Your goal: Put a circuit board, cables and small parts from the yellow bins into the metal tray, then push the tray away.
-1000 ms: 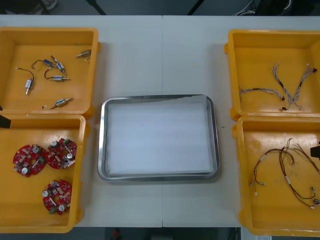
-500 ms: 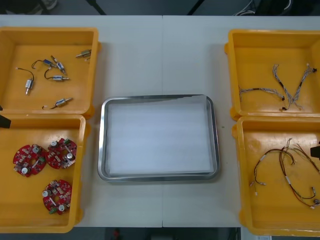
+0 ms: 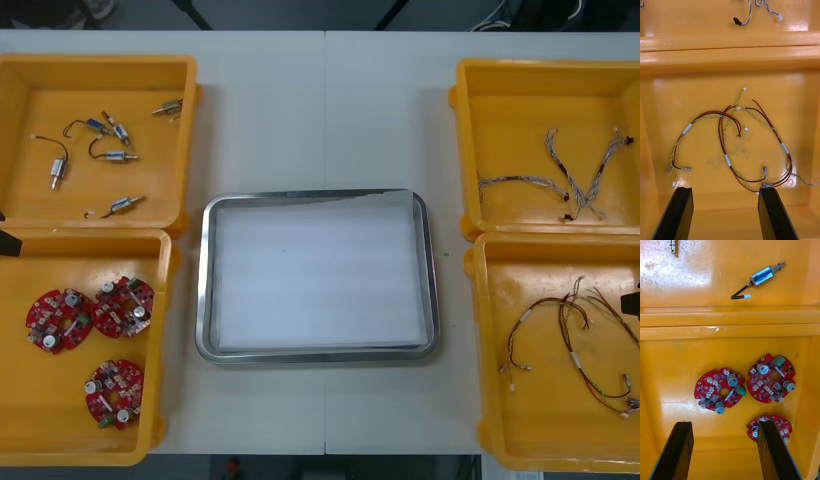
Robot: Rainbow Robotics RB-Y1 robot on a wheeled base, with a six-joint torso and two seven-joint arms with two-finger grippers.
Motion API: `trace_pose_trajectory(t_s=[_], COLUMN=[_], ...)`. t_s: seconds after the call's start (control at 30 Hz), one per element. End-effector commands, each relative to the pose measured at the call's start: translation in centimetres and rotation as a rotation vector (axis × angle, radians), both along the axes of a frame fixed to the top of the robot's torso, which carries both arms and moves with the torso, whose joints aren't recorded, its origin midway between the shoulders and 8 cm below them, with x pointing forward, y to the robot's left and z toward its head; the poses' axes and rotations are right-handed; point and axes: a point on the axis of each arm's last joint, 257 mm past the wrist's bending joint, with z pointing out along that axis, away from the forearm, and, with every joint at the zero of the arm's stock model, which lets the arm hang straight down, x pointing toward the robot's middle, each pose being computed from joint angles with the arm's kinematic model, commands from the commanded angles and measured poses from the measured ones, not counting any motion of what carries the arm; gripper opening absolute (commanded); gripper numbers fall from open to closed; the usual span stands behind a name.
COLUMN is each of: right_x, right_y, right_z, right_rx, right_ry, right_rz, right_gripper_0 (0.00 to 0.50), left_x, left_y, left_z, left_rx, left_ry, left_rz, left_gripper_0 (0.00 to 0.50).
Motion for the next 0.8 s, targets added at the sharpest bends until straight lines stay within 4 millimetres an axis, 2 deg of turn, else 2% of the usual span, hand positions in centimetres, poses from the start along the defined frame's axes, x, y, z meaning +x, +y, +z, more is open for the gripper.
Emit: trace_pose_trajectory(t_s=[0.03,0.8], right_x=[-0.55,-0.55], right_y=[-0.85,-0.85], right_z=[0.55,0.55], right_rx=[-0.053,-0.053], right_ry=[0.000,0.000], right_rz=[0.014,0.014], right_gripper_0=[0.500,0.500], left_x=[-0.36,-0.36], left_y=[1.97,1.97], left_z=[1.20,1.20], left_rx=[0.073,0.073], left_ry=[-0.009,-0.009], left_rz=[-0.026,-0.026], left_gripper_0=[0.500,0.500])
